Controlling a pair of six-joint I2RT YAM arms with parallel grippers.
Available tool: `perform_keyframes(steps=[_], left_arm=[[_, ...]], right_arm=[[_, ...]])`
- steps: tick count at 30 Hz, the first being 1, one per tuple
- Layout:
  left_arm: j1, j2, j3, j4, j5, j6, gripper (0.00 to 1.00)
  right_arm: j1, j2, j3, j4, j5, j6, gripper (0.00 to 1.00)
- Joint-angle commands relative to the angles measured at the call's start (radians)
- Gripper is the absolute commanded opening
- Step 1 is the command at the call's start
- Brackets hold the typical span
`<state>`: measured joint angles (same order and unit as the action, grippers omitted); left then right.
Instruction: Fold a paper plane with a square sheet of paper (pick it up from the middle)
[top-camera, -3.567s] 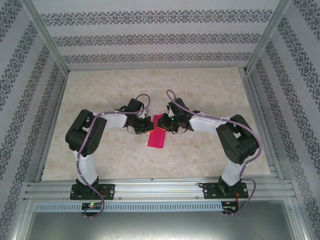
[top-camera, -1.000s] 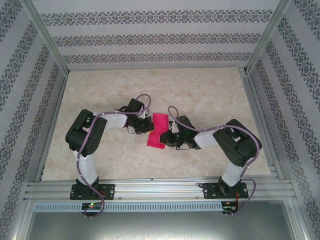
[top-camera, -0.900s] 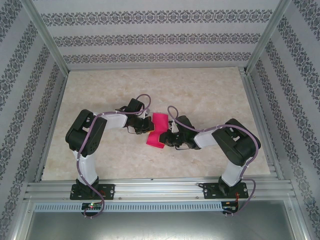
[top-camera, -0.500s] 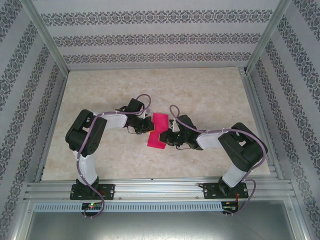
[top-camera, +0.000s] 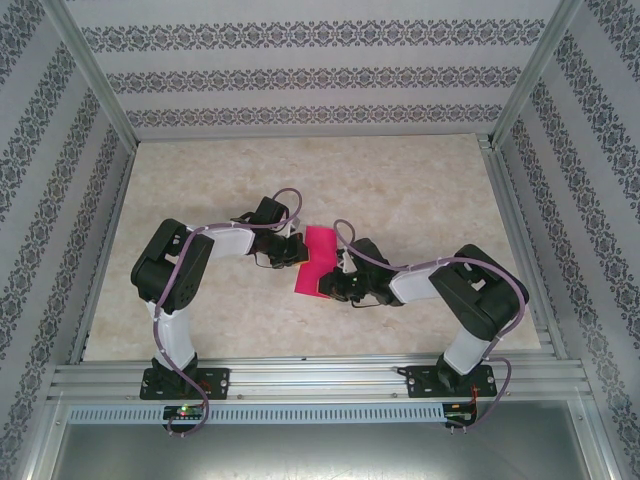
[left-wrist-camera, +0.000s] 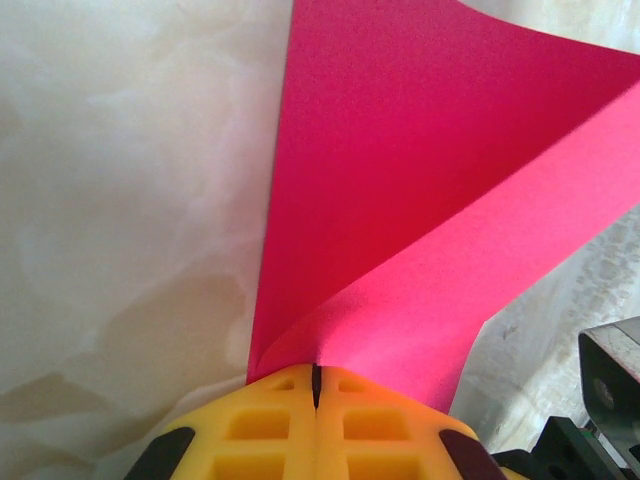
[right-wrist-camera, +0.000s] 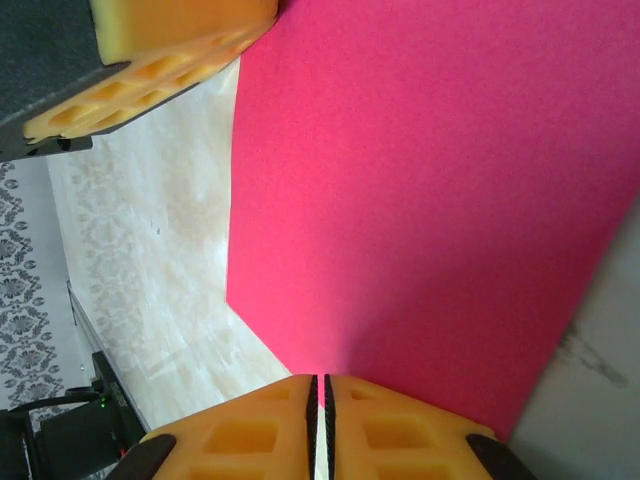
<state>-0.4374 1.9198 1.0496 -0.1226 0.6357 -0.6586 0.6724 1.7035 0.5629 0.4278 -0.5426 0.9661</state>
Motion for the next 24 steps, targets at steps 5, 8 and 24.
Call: perform_keyframes(steps=[5, 8, 24], left_arm=[[-0.018, 0.021, -0.012, -0.082, -0.033, 0.03, 0.0], [-0.019, 0.023, -0.011, -0.081, -0.033, 0.029, 0.0], [-0.018, 0.027, -0.002, -0.084, -0.027, 0.03, 0.0]], right_arm=[[0.012, -0.051, -0.007, -0.115, 0.05, -0.036, 0.15], [0.013, -0.112, 0.009, -0.144, 0.055, -0.044, 0.15], [0.016, -0.035, -0.013, -0.156, 0.04, -0.051, 0.15]])
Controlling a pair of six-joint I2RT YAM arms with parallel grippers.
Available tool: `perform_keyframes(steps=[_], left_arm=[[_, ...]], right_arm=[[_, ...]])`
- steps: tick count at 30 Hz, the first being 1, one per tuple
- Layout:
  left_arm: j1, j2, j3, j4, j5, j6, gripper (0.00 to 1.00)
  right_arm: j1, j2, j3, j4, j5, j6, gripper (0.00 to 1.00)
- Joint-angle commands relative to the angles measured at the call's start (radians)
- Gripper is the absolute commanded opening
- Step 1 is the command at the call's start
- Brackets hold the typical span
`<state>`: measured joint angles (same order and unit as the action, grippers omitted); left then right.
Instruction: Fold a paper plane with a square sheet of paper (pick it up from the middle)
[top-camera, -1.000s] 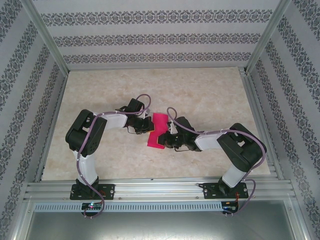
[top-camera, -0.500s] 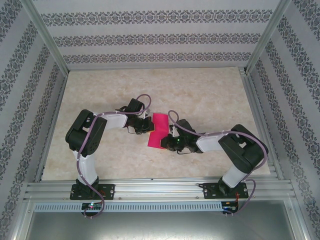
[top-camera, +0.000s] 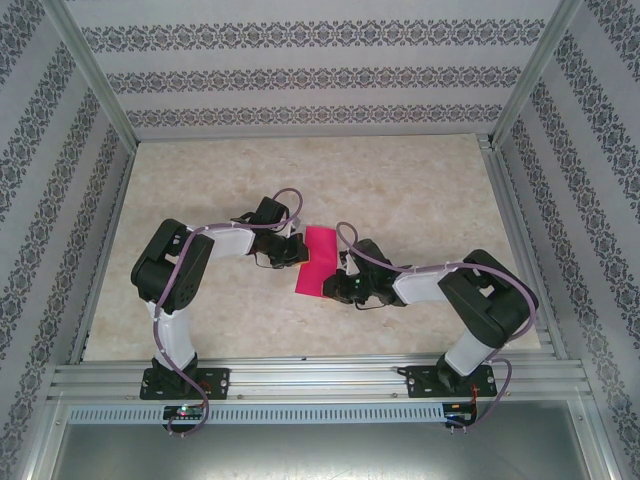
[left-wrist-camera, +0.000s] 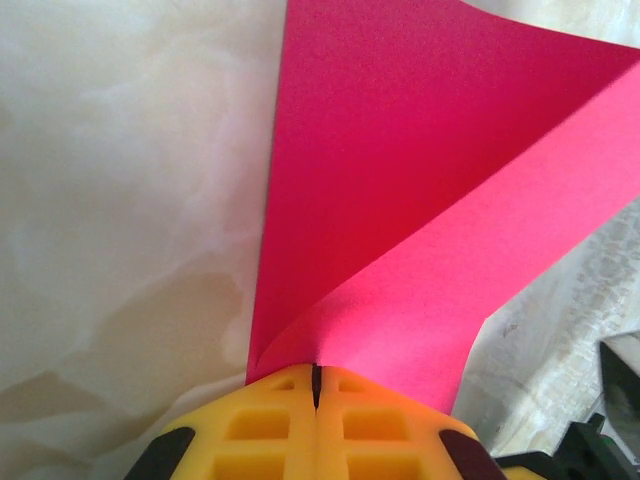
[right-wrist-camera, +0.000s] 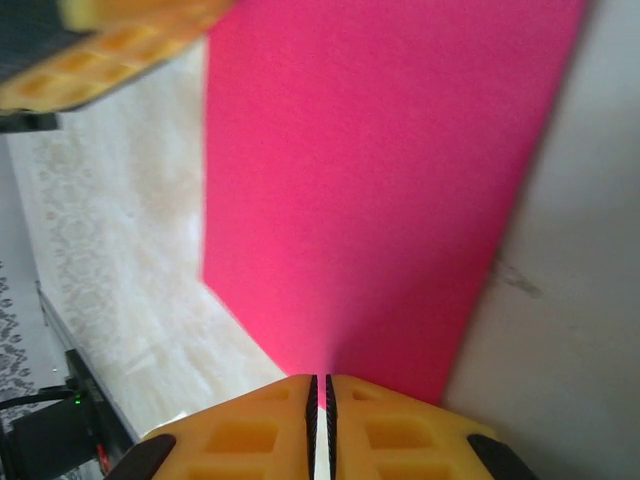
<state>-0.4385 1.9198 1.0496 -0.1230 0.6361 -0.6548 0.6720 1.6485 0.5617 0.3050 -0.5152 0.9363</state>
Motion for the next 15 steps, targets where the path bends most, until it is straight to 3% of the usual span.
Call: perform_keyframes(steps=[1, 9, 15], left_arm=[[-0.017, 0.027, -0.001, -0.084, -0.027, 0.027, 0.0], [-0.017, 0.025, 0.002, -0.096, -0.029, 0.036, 0.0], [-0.017, 0.027, 0.001, -0.096, -0.027, 0.035, 0.0]], right_arm=[[0.016, 0.018, -0.016, -0.047, 0.016, -0.026, 0.15], [-0.024, -0.108, 0.067, -0.168, 0.056, -0.072, 0.15], [-0.123, -0.043, 0.185, -0.148, 0.049, -0.102, 0.16]])
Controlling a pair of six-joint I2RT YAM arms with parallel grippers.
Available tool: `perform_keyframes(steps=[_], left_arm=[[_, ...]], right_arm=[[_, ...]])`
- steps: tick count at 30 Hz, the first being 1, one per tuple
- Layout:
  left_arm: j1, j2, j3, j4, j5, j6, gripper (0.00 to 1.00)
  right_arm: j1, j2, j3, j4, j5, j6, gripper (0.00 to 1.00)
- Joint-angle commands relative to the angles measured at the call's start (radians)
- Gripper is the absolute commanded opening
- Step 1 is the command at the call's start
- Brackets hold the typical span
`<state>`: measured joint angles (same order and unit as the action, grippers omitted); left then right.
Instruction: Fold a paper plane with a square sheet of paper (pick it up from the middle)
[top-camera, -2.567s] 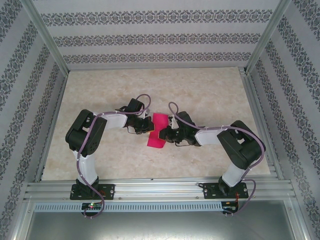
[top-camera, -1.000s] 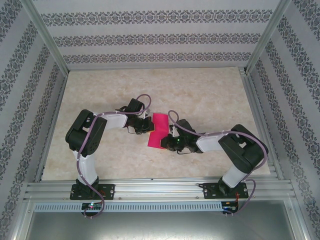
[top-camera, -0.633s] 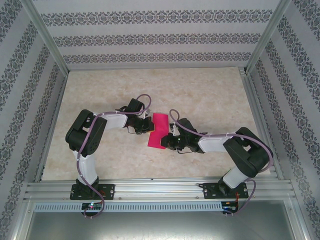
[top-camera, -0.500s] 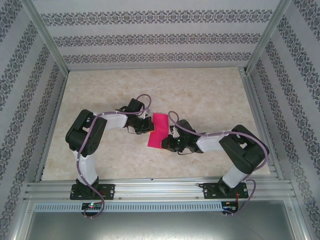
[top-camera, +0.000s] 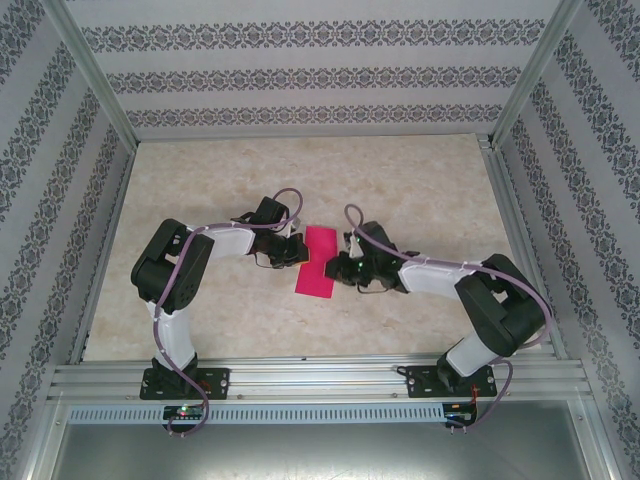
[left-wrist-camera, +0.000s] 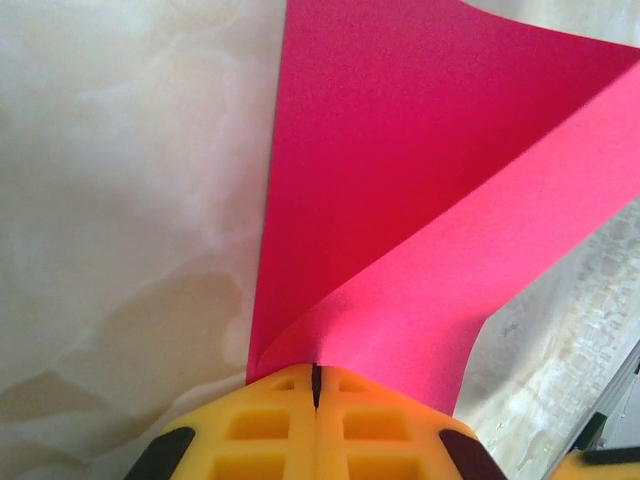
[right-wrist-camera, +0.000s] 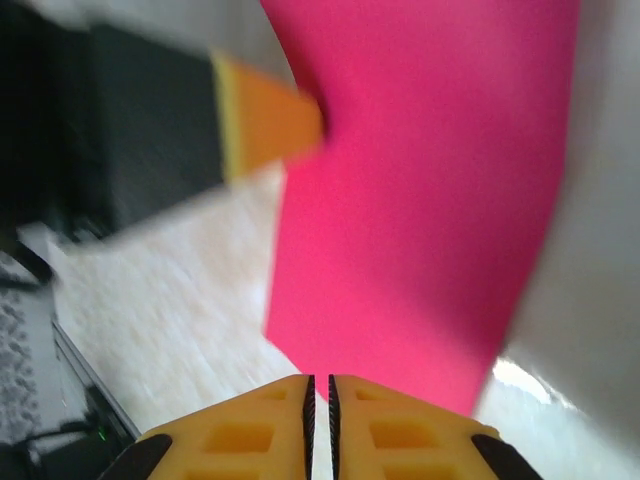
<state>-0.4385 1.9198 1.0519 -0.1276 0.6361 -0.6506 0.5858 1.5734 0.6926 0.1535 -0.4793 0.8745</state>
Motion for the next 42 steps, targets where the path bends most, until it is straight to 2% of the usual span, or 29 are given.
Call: perform_keyframes(steps=[1, 7, 20, 30, 42], left_arm=[[-0.018, 0.026, -0.002, -0.093, -0.027, 0.031, 0.0], [-0.017, 0.027, 0.003, -0.101, -0.027, 0.034, 0.0], [-0.018, 0.025, -0.007, -0.103, -0.027, 0.042, 0.0], [-0.017, 0.027, -0.005, -0.11, -0.027, 0.049, 0.0], [-0.017, 0.026, -0.006, -0.113, -0.024, 0.054, 0.0]], right_arm=[[-0.055, 0.054, 0.071, 0.013, -0.001, -0.039, 0.16], [-0.09, 0.172, 0.167, 0.027, -0.055, -0.053, 0.16], [-0.107, 0.298, 0.152, -0.041, 0.019, -0.111, 0.16], [-0.127, 0.208, 0.209, -0.002, -0.079, -0.076, 0.17], [-0.152, 0.327, 0.282, -0.059, -0.026, -0.124, 0.15]])
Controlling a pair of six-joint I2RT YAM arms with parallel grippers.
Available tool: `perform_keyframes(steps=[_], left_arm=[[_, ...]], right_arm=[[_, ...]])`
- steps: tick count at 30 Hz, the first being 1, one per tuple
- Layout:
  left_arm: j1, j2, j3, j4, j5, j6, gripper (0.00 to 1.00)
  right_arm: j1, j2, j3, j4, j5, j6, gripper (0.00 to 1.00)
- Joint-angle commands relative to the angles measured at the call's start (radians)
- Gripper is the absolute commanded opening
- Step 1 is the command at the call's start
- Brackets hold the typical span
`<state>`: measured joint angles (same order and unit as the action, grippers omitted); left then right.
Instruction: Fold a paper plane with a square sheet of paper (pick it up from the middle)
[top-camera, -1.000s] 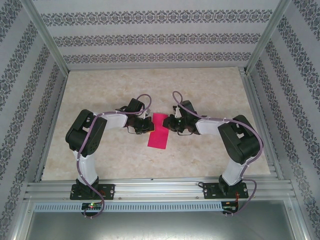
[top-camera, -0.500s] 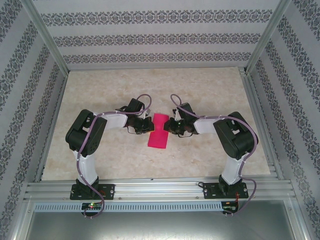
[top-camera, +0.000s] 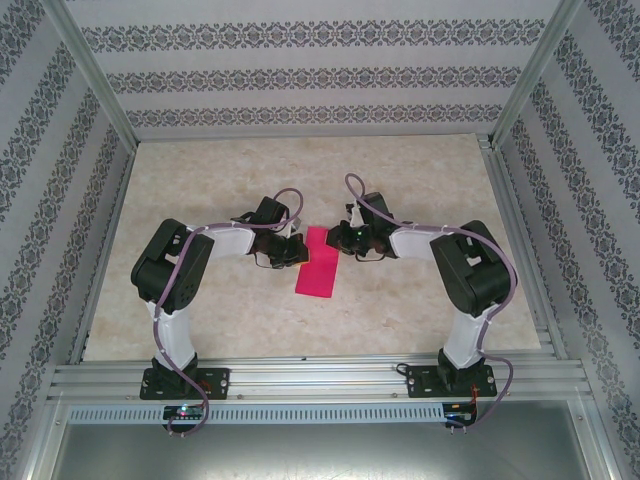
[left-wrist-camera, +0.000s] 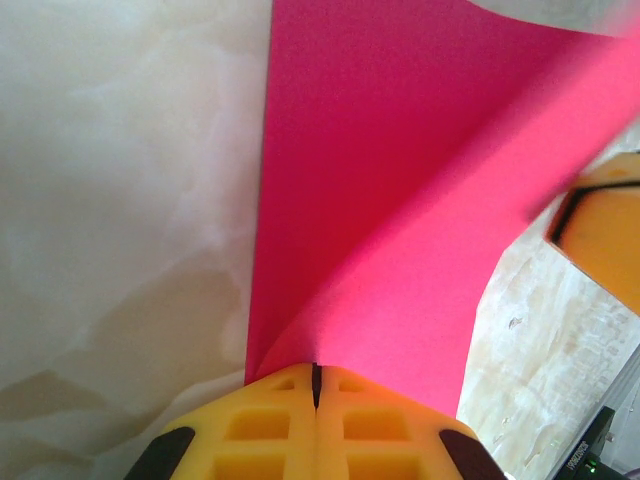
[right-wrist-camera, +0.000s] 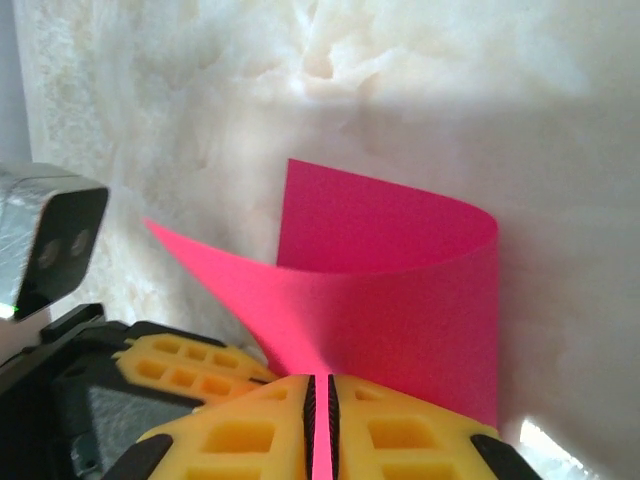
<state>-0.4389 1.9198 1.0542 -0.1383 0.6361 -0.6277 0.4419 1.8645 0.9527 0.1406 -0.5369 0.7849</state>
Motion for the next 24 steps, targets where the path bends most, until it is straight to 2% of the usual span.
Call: perform_keyframes(steps=[1, 10, 17, 24], left_arm=[[-0.017, 0.026, -0.009, -0.103, -0.024, 0.031, 0.0], [-0.017, 0.027, -0.01, -0.104, -0.024, 0.034, 0.0], [-0.017, 0.027, -0.012, -0.106, -0.024, 0.039, 0.0], [-0.017, 0.026, -0.01, -0.109, -0.022, 0.04, 0.0]], right_arm=[[-0.008, 0.045, 0.026, -0.062, 0.04, -0.042, 0.15], [-0.005, 0.06, 0.061, -0.165, 0.06, -0.057, 0.15], [-0.035, -0.022, 0.106, -0.123, -0.019, -0.041, 0.16], [-0.052, 0.049, 0.145, -0.128, -0.021, -0.041, 0.15]])
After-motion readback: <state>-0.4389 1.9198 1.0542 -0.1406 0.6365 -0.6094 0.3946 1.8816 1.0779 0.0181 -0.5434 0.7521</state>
